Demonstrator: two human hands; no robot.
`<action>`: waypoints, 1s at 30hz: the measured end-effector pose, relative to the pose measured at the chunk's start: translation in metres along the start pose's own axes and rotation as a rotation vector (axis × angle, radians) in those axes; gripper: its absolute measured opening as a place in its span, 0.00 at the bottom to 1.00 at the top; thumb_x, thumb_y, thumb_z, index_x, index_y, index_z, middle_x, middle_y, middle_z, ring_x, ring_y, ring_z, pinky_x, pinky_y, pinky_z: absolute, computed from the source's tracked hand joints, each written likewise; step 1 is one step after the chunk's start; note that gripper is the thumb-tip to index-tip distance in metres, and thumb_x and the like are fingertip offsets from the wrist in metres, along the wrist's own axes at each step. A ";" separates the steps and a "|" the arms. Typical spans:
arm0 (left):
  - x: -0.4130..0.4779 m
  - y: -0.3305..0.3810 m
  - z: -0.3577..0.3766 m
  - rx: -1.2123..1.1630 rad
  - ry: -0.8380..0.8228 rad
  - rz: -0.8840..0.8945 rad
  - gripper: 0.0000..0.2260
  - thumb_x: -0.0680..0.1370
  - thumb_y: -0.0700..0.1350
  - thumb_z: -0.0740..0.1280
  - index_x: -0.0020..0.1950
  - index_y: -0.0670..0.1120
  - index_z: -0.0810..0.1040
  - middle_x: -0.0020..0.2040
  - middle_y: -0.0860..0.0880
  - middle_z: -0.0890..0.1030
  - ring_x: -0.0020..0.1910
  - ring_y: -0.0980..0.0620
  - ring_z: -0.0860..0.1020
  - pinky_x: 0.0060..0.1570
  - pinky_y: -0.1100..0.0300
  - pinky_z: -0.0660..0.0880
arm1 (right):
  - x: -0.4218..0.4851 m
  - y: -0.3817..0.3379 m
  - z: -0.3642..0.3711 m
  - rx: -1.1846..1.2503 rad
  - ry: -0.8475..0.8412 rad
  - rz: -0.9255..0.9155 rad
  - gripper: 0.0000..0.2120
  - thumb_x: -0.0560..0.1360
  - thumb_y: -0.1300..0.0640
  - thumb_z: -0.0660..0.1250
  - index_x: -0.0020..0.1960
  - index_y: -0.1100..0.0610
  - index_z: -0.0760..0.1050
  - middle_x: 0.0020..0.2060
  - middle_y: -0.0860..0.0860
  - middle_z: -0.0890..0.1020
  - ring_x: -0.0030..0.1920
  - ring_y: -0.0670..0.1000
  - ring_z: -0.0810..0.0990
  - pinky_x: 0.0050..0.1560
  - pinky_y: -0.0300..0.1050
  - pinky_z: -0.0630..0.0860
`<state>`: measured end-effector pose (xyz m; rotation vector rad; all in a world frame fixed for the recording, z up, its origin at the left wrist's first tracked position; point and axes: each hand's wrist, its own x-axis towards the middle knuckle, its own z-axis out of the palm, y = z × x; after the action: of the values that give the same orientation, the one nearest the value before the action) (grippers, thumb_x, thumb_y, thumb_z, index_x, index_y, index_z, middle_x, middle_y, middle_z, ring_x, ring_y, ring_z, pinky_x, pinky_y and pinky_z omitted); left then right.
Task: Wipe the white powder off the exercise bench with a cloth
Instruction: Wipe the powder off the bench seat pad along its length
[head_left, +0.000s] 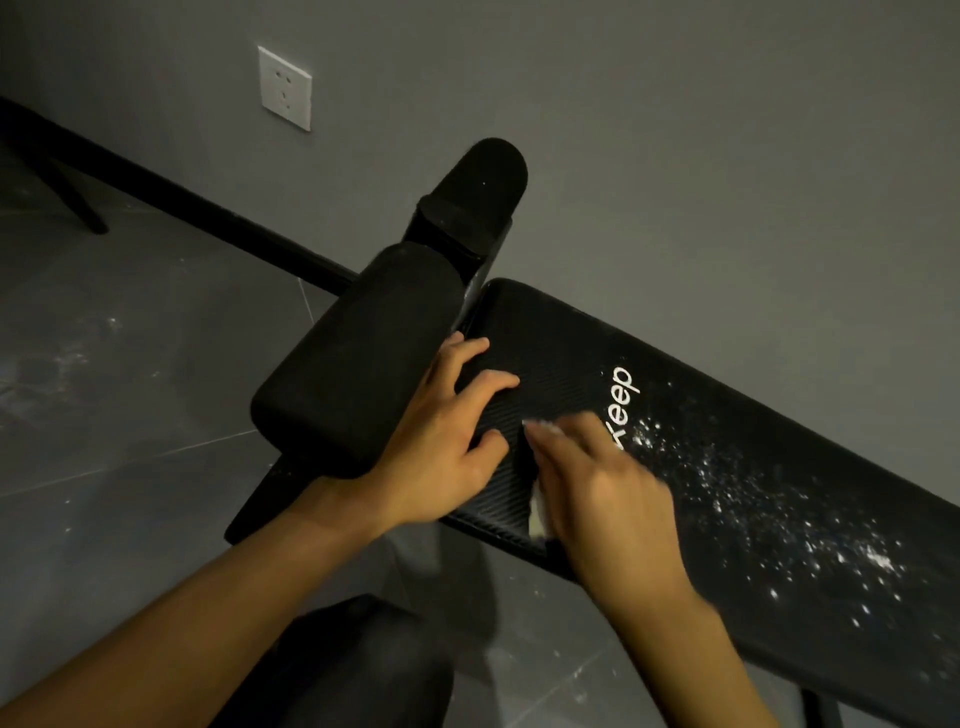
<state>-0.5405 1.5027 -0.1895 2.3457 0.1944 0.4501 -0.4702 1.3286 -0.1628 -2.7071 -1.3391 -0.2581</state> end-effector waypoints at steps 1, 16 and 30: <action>0.000 0.000 0.001 0.017 -0.006 -0.001 0.22 0.79 0.43 0.68 0.74 0.49 0.71 0.80 0.46 0.57 0.81 0.48 0.49 0.62 0.82 0.32 | 0.008 0.004 0.002 -0.030 -0.004 0.033 0.17 0.80 0.51 0.65 0.69 0.48 0.73 0.58 0.47 0.75 0.45 0.54 0.82 0.34 0.55 0.80; -0.006 0.004 0.001 0.108 -0.046 -0.062 0.23 0.82 0.48 0.63 0.77 0.52 0.66 0.82 0.47 0.54 0.81 0.49 0.47 0.71 0.61 0.44 | -0.017 0.021 -0.002 0.017 0.071 0.048 0.15 0.83 0.49 0.60 0.65 0.50 0.78 0.56 0.47 0.78 0.44 0.52 0.82 0.33 0.53 0.80; -0.004 0.003 0.000 -0.005 -0.040 -0.091 0.22 0.81 0.45 0.65 0.75 0.52 0.68 0.81 0.50 0.53 0.81 0.53 0.45 0.70 0.65 0.43 | -0.044 0.037 -0.020 0.042 -0.172 -0.172 0.34 0.80 0.33 0.56 0.81 0.46 0.56 0.81 0.50 0.55 0.81 0.54 0.51 0.76 0.56 0.56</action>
<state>-0.5441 1.4997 -0.1888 2.3278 0.2800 0.3590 -0.4694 1.2688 -0.1526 -2.6331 -1.6070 -0.0110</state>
